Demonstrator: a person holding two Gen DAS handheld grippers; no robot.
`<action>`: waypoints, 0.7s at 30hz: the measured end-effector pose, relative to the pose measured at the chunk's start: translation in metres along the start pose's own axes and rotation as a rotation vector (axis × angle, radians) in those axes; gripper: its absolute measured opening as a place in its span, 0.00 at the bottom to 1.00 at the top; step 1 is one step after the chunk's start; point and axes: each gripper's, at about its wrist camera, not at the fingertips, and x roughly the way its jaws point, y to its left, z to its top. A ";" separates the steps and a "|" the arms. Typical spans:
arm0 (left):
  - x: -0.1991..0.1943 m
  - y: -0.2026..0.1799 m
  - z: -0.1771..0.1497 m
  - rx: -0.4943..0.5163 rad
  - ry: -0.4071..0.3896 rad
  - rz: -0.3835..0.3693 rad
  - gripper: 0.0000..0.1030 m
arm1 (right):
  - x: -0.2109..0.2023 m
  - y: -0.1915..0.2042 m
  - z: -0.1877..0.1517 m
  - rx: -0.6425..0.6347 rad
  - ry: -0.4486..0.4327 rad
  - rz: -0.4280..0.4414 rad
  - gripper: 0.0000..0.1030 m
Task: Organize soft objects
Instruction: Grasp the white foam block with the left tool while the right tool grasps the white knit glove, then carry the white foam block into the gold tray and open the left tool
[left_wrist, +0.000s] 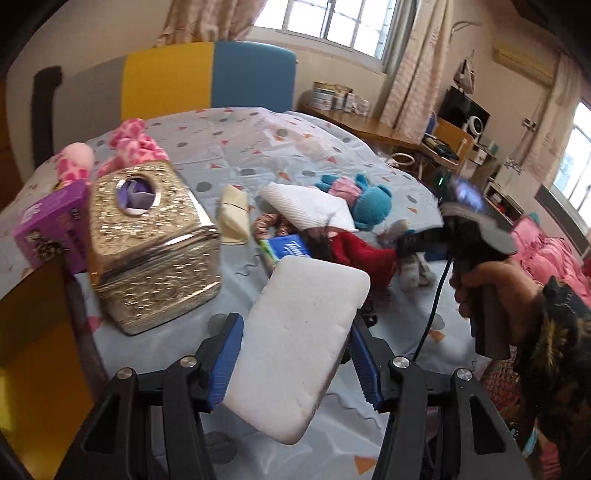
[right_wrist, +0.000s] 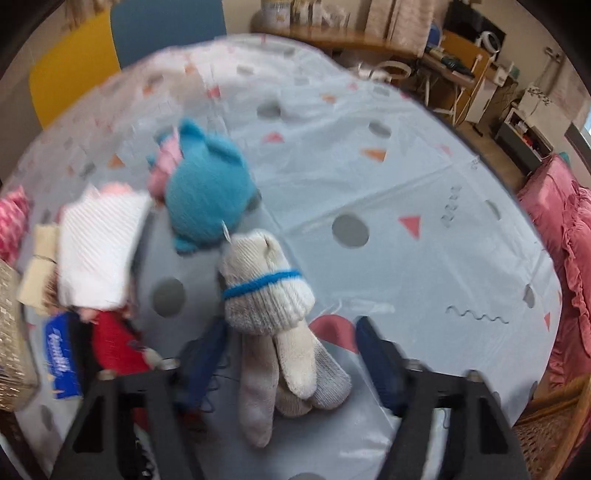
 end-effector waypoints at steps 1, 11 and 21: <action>-0.002 0.001 0.000 -0.002 -0.004 0.007 0.56 | 0.009 -0.001 -0.001 0.005 0.048 -0.001 0.36; -0.020 0.013 0.002 -0.038 -0.039 0.047 0.56 | 0.010 -0.010 -0.010 0.008 0.030 0.037 0.33; -0.001 0.003 0.045 0.005 -0.028 0.038 0.56 | -0.002 -0.005 -0.019 -0.012 0.022 0.014 0.33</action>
